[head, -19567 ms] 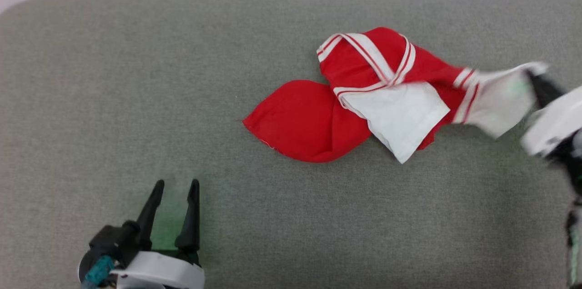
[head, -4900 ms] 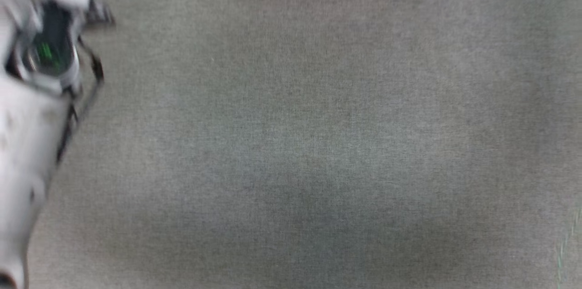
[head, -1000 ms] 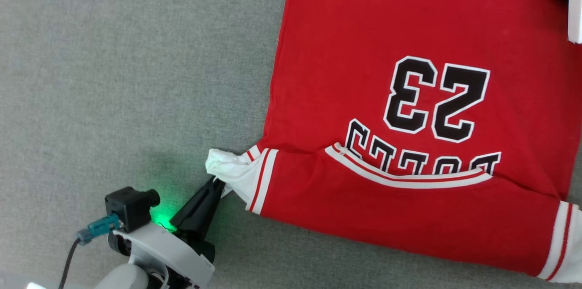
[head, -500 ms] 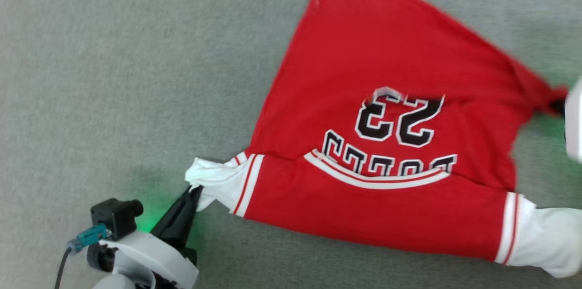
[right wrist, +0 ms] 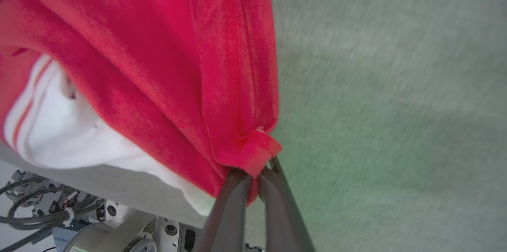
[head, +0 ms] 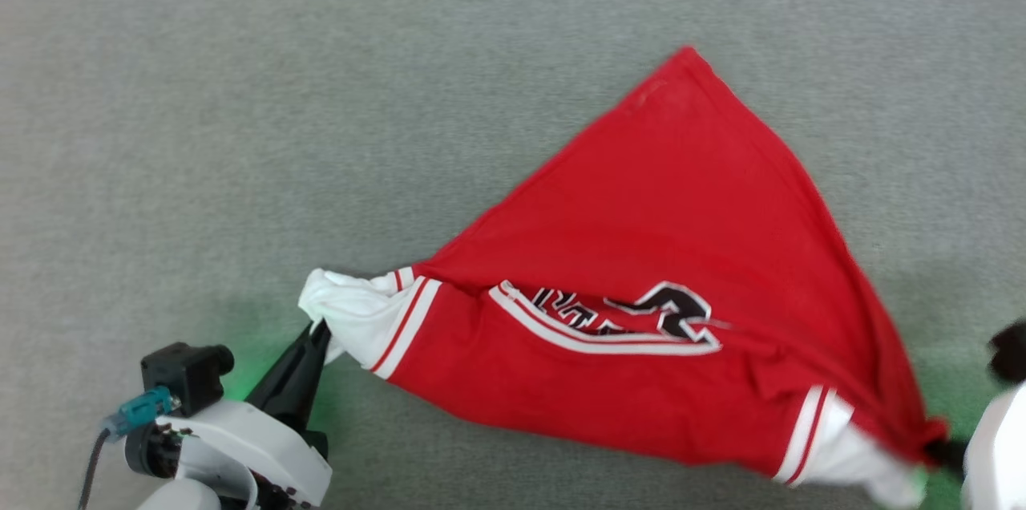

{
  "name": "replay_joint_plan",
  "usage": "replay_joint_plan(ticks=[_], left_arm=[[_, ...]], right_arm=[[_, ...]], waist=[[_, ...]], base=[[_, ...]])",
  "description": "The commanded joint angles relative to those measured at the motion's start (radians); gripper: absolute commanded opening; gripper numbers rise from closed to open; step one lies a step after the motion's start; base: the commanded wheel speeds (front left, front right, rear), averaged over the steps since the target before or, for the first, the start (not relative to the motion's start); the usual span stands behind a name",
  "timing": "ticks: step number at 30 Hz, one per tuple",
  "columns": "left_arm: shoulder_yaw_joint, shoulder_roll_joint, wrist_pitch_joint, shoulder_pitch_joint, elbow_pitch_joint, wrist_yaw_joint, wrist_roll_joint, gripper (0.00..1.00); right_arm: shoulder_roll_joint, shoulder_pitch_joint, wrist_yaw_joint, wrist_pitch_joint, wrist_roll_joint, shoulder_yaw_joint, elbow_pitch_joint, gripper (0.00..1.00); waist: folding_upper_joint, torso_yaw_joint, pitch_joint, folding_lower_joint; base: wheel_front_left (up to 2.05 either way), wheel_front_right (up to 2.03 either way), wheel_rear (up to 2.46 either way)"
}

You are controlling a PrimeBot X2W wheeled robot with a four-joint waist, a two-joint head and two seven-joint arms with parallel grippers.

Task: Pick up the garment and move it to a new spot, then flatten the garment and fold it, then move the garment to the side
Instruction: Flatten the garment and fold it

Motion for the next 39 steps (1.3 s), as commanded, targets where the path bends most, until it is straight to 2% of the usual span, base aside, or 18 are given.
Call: replay_joint_plan(ticks=[1,4,10,12,13,19,22,24,27,31,34,36,39], left_arm=[[0.004,0.004,0.0,-0.001,-0.005,0.005,0.004,0.0],[0.002,0.012,0.007,-0.005,-0.017,0.01,0.008,0.0],[0.002,0.017,0.013,-0.009,-0.028,0.018,0.008,0.0],[0.0,0.016,0.015,-0.008,-0.03,0.02,0.009,0.0],[-0.002,0.014,0.015,-0.005,-0.031,0.022,0.009,0.0],[-0.008,0.011,0.012,0.013,-0.044,0.029,0.008,0.0],[-0.014,0.002,0.014,0.001,-0.054,0.029,0.012,0.0],[-0.019,-0.004,0.014,-0.007,-0.06,0.026,0.015,0.0],[-0.022,-0.009,0.013,-0.017,-0.066,0.023,0.018,0.0],[-0.033,-0.025,0.016,-0.032,-0.061,0.018,0.019,0.0],[-0.038,-0.038,0.011,-0.041,-0.056,0.014,0.019,0.0],[-0.039,-0.044,0.007,-0.047,-0.05,0.009,0.017,0.0],[-0.046,-0.059,0.004,-0.057,-0.038,0.001,0.021,0.0]], right_arm=[[0.014,0.032,-0.001,0.008,-0.011,0.003,-0.018,0.0],[0.067,0.125,-0.001,0.03,-0.019,0.02,-0.066,0.0],[0.098,0.144,-0.001,0.024,-0.038,0.037,-0.085,0.0],[0.103,0.129,-0.001,0.007,-0.052,0.022,-0.081,0.62],[0.097,0.123,-0.001,0.003,-0.051,0.02,-0.09,1.0],[0.068,0.048,-0.001,0.01,0.001,-0.09,-0.193,1.0],[0.033,-0.048,-0.001,0.013,-0.003,-0.148,-0.242,1.0],[0.005,-0.146,-0.001,-0.009,-0.034,-0.141,-0.243,1.0],[-0.016,-0.307,-0.001,-0.057,-0.105,-0.035,-0.173,1.0],[0.033,-0.51,-0.001,-0.097,-0.146,0.126,0.022,1.0],[0.041,-0.631,-0.001,-0.104,-0.177,0.237,0.163,1.0],[0.056,-0.699,-0.001,-0.099,-0.17,0.286,0.245,1.0],[0.042,-0.789,-0.001,-0.105,-0.188,0.338,0.346,1.0]], waist=[[0.0,-0.025,0.0,0.0],[0.0,-0.041,0.011,0.0],[0.0,-0.053,0.015,0.0],[0.0,-0.055,0.012,0.0],[0.0,-0.055,0.009,0.0],[0.0,-0.049,0.003,0.0],[0.0,-0.029,0.014,0.0],[0.0,-0.017,0.026,0.0],[0.0,-0.001,0.048,0.0],[0.0,0.037,0.072,0.0],[0.0,0.069,0.092,0.0],[0.0,0.087,0.106,0.0],[0.0,0.112,0.126,0.0]], base=[[0.0,0.0,0.0],[0.0,0.0,0.0],[0.0,0.0,0.0],[0.0,0.0,0.0],[0.0,0.0,0.0],[0.0,0.0,0.0],[0.0,0.0,0.0],[0.0,0.0,0.0],[0.0,0.0,0.0],[0.0,0.0,0.0],[0.0,0.0,0.0],[0.0,0.0,0.0],[0.0,0.0,0.0]])
